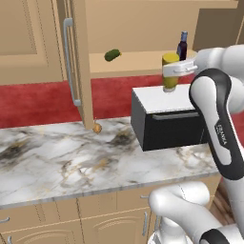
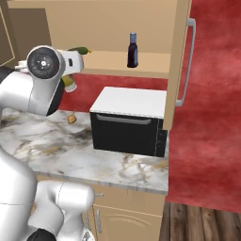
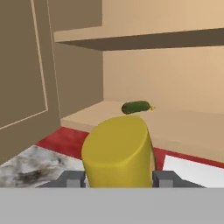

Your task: Pick the condiment bottle and mustard from the counter and place them in the cabinet.

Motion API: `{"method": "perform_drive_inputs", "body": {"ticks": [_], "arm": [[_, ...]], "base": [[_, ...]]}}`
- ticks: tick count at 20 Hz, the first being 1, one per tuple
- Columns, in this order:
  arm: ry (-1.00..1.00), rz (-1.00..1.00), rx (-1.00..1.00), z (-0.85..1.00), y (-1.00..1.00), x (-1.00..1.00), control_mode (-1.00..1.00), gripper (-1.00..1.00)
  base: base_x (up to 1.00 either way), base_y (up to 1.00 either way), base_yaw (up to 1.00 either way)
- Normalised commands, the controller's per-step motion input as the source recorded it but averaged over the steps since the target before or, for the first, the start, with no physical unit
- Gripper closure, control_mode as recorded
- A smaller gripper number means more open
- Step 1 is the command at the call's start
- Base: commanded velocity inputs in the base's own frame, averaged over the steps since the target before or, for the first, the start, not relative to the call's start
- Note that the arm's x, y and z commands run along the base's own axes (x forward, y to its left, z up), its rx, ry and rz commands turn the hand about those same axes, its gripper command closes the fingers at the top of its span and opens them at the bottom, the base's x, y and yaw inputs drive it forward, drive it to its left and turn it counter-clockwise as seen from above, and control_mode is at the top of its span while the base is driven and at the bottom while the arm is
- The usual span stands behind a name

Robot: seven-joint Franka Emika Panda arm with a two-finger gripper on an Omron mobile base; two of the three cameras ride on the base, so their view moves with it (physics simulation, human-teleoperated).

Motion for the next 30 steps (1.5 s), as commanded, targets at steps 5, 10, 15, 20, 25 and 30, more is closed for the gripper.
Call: {"method": "perform_drive_inputs", "body": {"ticks": [5, 10, 15, 20, 25, 30], "arm": [[-0.06, -0.03, 0.11, 0.18, -0.14, -0.01, -1.00, 1.00], [-0.03, 0.00, 0.10, 0.15, -0.20, 0.07, -1.00, 1.00], [0.00, 0.00, 0.04, 0.07, -0.07, 0.23, -1.00, 1.00], [0.00, 0.00, 0.00, 0.13, 0.00, 0.22, -1.00, 1.00], [0.00, 0.00, 0.00, 0.13, 0.00, 0.21, -1.00, 1.00], [0.00, 0.00, 0.00, 0.04, 0.00, 0.20, -1.00, 1.00]], "base": [[0.00, 0.00, 0.00], [0.00, 0.00, 0.00], [0.00, 0.00, 0.00], [0.00, 0.00, 0.00], [0.00, 0.00, 0.00], [0.00, 0.00, 0.00]]}}
